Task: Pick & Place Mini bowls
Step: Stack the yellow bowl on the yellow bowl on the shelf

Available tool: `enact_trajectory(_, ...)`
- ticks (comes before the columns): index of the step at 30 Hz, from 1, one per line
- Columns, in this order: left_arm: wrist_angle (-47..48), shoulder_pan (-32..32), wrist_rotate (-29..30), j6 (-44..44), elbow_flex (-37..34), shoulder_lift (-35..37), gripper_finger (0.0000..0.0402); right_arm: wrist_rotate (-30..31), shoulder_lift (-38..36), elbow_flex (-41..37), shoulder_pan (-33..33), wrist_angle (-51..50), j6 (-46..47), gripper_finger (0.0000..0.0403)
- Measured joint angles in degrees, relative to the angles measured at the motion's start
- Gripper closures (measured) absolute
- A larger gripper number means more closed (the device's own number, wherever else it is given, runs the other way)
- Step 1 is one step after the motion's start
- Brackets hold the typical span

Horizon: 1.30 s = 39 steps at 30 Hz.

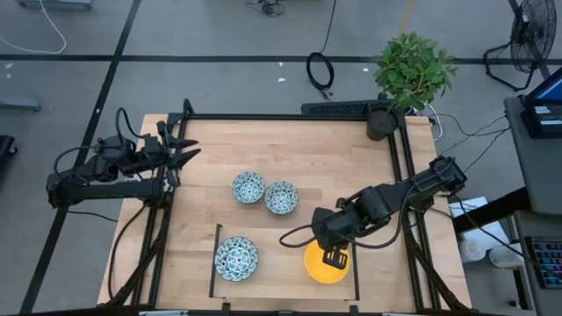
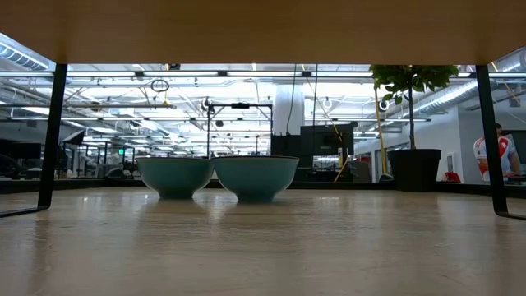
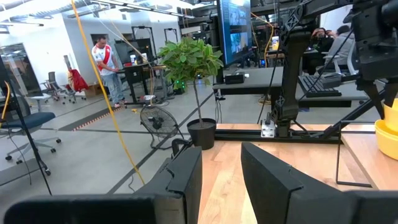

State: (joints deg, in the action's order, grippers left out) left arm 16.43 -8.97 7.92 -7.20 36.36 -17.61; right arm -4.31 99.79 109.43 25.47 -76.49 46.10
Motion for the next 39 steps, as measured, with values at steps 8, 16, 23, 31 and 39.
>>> enact_trajectory(8, 0.00, 0.00, 0.00, 0.00, 0.00, -0.02, 0.0284, -0.24, -0.04, -1.53, -0.02, 1.35, -0.29, 0.0403)
enact_trajectory(16, 0.00, 0.00, 0.00, 0.00, 0.00, 0.00, 0.0284, -3.49, -0.02, -5.42, -0.02, 4.08, -0.36, 0.0403)
enact_trajectory(23, 0.00, 0.00, 0.00, 0.00, 0.00, -0.02, 0.0284, -3.49, -0.02, -5.57, -0.02, 4.74, -0.43, 0.0400)
enact_trajectory(31, 0.00, 0.00, 0.00, 0.00, 0.00, -0.01, 0.0284, -3.44, -0.02, -5.57, -0.02, 4.75, -0.32, 0.0378)
enact_trajectory(39, 0.00, 0.00, 0.00, 0.00, 0.00, 0.00, 0.0284, -3.46, -0.57, -5.57, -0.04, 4.72, 1.26, 0.0326)
